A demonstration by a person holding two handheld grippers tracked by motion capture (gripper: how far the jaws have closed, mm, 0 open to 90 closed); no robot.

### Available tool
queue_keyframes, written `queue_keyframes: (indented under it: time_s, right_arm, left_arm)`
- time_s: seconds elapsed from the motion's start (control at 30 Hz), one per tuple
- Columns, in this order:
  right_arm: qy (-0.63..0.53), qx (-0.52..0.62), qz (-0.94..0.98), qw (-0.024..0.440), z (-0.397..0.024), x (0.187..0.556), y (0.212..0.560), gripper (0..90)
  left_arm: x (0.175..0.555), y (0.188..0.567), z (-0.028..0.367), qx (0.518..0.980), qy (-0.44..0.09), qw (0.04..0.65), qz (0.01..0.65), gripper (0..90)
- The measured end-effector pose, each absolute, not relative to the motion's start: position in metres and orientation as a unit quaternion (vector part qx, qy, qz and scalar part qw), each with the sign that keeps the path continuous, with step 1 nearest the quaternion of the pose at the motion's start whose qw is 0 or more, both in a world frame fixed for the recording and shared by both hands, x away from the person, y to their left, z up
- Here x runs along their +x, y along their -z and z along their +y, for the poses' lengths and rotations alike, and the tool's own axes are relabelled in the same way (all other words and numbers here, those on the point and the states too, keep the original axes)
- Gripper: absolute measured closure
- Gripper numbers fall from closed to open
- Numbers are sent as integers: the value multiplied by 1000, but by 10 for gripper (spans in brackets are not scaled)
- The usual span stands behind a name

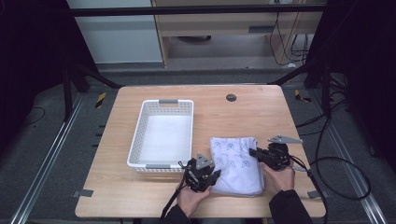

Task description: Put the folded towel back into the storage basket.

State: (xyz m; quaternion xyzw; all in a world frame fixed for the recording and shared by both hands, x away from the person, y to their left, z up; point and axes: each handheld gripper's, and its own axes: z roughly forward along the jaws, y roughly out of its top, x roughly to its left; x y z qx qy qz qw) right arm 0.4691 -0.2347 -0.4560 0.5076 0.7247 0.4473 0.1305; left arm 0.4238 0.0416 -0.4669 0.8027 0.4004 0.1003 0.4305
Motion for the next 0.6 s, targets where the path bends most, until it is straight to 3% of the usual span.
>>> queue_keyframes:
  time_s: [0.6]
  right_arm:
    - [-476, 488, 709, 179, -235, 463, 417, 778]
  left_arm:
    - [423, 427, 44, 799, -138, 448, 376, 744]
